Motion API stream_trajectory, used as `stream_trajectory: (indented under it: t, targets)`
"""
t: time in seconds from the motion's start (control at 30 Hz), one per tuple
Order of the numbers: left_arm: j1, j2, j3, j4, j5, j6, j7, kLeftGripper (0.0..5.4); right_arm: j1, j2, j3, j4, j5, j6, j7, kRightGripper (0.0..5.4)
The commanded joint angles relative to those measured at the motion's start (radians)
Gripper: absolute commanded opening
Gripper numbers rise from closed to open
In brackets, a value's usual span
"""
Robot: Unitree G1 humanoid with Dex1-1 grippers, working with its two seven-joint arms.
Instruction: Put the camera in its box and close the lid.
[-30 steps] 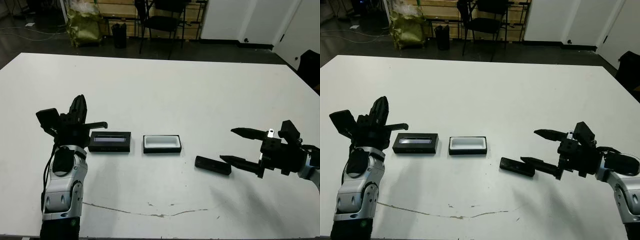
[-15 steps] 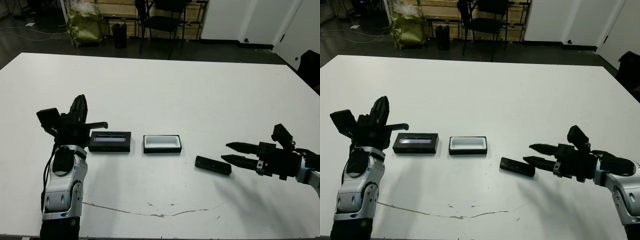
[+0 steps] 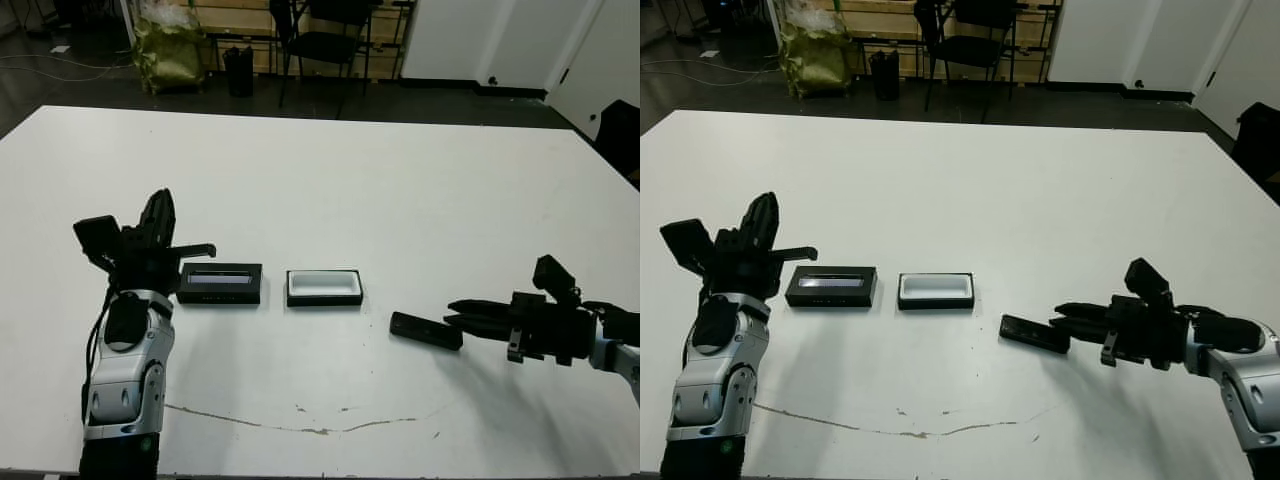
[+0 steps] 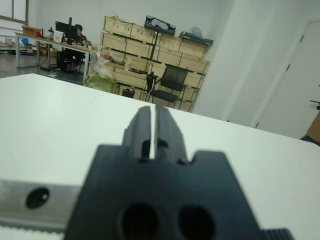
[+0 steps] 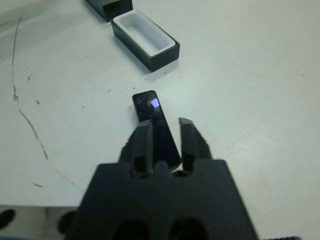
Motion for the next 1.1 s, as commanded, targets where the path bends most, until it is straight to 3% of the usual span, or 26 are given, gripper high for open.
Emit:
stream_trajectory:
  t: [0.03,0.13,0.27,0.37,0.5,0.57,0.67,1.0,1.1]
  targets:
    - [0.006,0.014,0.003,0.001,0.004,0.027,0.006,0.00,-0.014,0.006,0.003,0.046,-0.004,-0.064,0.031,1.63]
    - [0.002,0.017,0.003,-0.007,0.005,0.044,0.011,0.00,-0.030,0.008,0.014,0.079,-0.018,-0.131,0.062,2.31]
    - [-0.002,0.018,0.006,-0.013,0.000,0.058,0.010,0.00,-0.053,-0.016,0.038,0.083,-0.044,-0.149,0.091,3.21]
    - [0.000,0.023,0.006,-0.014,0.005,0.058,0.009,0.00,-0.047,-0.005,0.026,0.099,-0.046,-0.227,0.110,3.88]
    - [0.005,0.033,0.003,-0.031,0.014,0.084,0.013,0.00,-0.058,-0.002,0.037,0.121,-0.027,-0.201,0.130,4.82]
    - [0.006,0.033,0.006,-0.042,0.004,0.098,0.014,0.00,-0.056,0.002,0.040,0.123,-0.045,-0.233,0.123,5.27]
    - [0.007,0.033,0.010,-0.056,-0.003,0.118,0.017,0.00,-0.058,0.024,0.040,0.155,-0.028,-0.250,0.139,5.12]
    - [0.005,0.029,0.005,-0.065,-0.003,0.134,0.024,0.00,-0.092,0.041,0.094,0.247,-0.082,-0.235,0.130,2.84]
    - [0.007,0.032,0.000,-0.063,0.006,0.123,0.022,0.00,-0.122,0.058,0.113,0.319,-0.094,-0.265,0.153,2.55]
